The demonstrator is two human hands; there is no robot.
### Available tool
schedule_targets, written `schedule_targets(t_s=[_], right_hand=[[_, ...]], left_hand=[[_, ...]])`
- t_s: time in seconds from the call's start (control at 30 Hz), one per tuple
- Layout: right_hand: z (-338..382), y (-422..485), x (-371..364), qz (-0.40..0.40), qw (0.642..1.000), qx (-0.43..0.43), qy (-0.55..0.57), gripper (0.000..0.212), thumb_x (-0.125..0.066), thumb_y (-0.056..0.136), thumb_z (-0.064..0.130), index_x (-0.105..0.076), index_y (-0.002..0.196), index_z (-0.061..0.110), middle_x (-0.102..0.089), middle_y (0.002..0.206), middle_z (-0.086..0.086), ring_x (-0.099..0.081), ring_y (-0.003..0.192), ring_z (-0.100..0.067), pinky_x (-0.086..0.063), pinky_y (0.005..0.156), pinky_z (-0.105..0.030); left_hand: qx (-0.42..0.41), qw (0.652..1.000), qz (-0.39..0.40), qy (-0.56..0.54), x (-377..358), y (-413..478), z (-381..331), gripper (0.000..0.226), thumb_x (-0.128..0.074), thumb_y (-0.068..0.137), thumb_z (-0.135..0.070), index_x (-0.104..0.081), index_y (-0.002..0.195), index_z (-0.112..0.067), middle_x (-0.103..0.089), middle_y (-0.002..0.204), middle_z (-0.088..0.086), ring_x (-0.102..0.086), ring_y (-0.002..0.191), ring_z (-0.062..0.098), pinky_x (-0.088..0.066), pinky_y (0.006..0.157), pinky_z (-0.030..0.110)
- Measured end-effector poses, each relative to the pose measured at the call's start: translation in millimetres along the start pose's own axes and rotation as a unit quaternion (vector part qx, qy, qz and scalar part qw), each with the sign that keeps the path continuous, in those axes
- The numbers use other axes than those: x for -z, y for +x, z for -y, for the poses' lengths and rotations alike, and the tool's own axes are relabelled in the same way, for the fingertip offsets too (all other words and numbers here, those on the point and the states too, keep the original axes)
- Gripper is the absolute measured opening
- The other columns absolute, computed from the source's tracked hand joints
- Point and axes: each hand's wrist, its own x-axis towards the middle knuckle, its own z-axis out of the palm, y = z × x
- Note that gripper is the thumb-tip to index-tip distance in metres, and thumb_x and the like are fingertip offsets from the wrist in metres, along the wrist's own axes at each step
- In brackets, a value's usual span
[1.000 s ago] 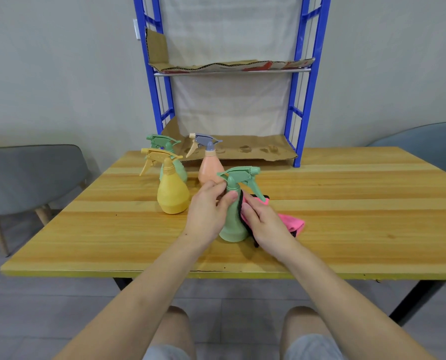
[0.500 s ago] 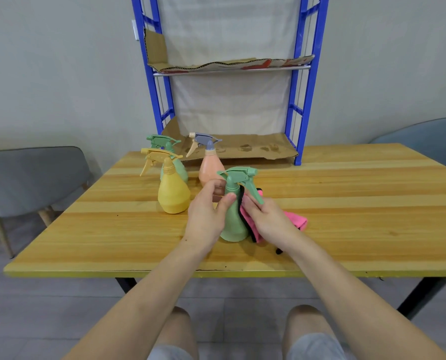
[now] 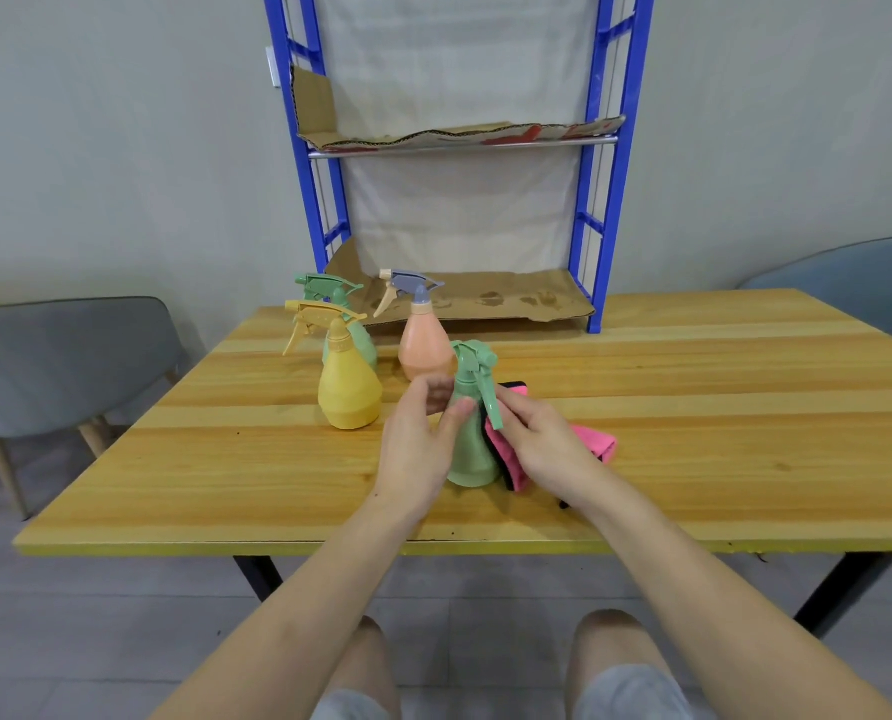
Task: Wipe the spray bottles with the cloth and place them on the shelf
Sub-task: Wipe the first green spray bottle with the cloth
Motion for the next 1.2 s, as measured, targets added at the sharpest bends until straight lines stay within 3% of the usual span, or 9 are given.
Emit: schedule_targets(t_s=[0.13,0.23,0.4,0.47,0.57,0.67,0.93,1.1,1.2], right_hand=[[-18.9,-8.1,12.2,0.026,0.998,-0.018,-0.049,0.03,-0.043,0.112,0.029,-0.064,0.13,0.039,-0.071,0.069,0.003,-0.065,0.062,-0.009,-0.053,0.065,-0.037],[-27.8,-10.5,13.1,0.021,0.997,-0.02,-0.074,0.042,-0.046,0.11,0.026,-0.051,0.146,0.049,-0.068,0.068,-0.011,-0.063,0.056,-0.019,-0.056,0.062,-0.043],[-10.8,-1.3,3.6,-0.01,0.999,0.012,-0.041,0.044,-0.051,0.109,0.03,-0.05,0.152,0.038,-0.07,0.13,0.017,-0.064,0.118,0.003,-0.052,0.105,-0.03],[-5.9,2.2,2.0,-0.014,0.999,0.017,-0.036,0.042,-0.05,0.11,0.032,-0.051,0.152,0.037,-0.067,0.135,0.021,-0.059,0.125,0.005,-0.048,0.107,-0.024],[-13.1,-5.2,3.7,0.004,0.998,0.009,-0.06,0.045,-0.05,0.11,0.032,-0.047,0.154,0.038,-0.066,0.134,0.024,-0.059,0.12,0.01,-0.046,0.101,-0.017],[-23.3,-13.5,7.7,0.014,0.992,-0.014,-0.127,0.05,-0.052,0.108,0.035,-0.041,0.156,0.043,-0.068,0.103,0.027,-0.061,0.084,0.01,-0.043,0.08,-0.016],[-9.3,-4.4,-7.2,-0.05,0.992,0.017,-0.115,0.053,-0.056,0.105,0.037,-0.042,0.156,0.04,-0.067,0.127,0.023,-0.062,0.112,0.005,-0.049,0.095,-0.02],[-10.3,-2.3,-8.8,-0.042,0.997,-0.01,-0.058,0.04,-0.047,0.11,0.034,-0.054,0.149,0.034,-0.068,0.131,0.02,-0.061,0.121,0.006,-0.048,0.102,-0.019],[-17.5,-10.6,-1.5,-0.012,0.996,-0.029,-0.088,0.039,-0.044,0.112,0.031,-0.054,0.149,0.034,-0.07,0.104,0.036,-0.064,0.099,0.013,-0.048,0.087,-0.017]], left_hand=[[-0.011,1.0,-0.004,0.012,1.4,2.6,4.1,0.018,-0.065,0.101,-0.027,-0.065,0.119,-0.028,-0.067,0.116,-0.014,-0.061,0.109,0.0,-0.049,0.099,0.024],[-0.018,0.999,-0.009,0.037,1.1,1.7,3.5,0.023,-0.061,0.103,-0.024,-0.066,0.126,-0.027,-0.061,0.119,-0.005,-0.058,0.106,-0.005,-0.043,0.093,0.014],[-0.026,0.998,0.03,0.052,1.6,-3.8,9.7,0.035,-0.064,0.101,-0.027,-0.066,0.137,-0.027,-0.065,0.119,-0.008,-0.056,0.112,-0.007,-0.04,0.094,0.007],[-0.008,0.999,0.031,0.013,2.5,-3.6,9.3,0.036,-0.068,0.099,-0.026,-0.065,0.135,-0.028,-0.068,0.118,-0.013,-0.058,0.109,-0.01,-0.043,0.093,0.007],[0.028,0.998,0.021,-0.049,4.2,-2.7,10.0,0.028,-0.071,0.097,-0.023,-0.063,0.123,-0.025,-0.071,0.116,-0.014,-0.064,0.112,0.002,-0.052,0.103,0.03],[0.028,0.997,0.014,-0.066,4.0,-3.9,15.9,0.015,-0.069,0.099,-0.025,-0.066,0.114,-0.024,-0.073,0.112,-0.011,-0.066,0.113,0.011,-0.053,0.104,0.046],[0.02,0.999,0.001,-0.03,3.8,-5.2,16.7,0.02,-0.067,0.1,-0.029,-0.06,0.113,-0.042,-0.065,0.121,-0.006,-0.059,0.114,0.006,-0.041,0.09,0.017],[0.016,1.0,0.001,-0.026,4.4,-1.8,22.6,0.022,-0.067,0.1,-0.03,-0.064,0.122,-0.034,-0.066,0.12,-0.006,-0.06,0.113,0.006,-0.048,0.099,0.029],[0.017,1.0,-0.003,-0.026,4.2,-1.8,26.6,0.032,-0.066,0.101,-0.03,-0.064,0.133,-0.028,-0.066,0.125,-0.006,-0.061,0.117,0.005,-0.049,0.104,0.032]])
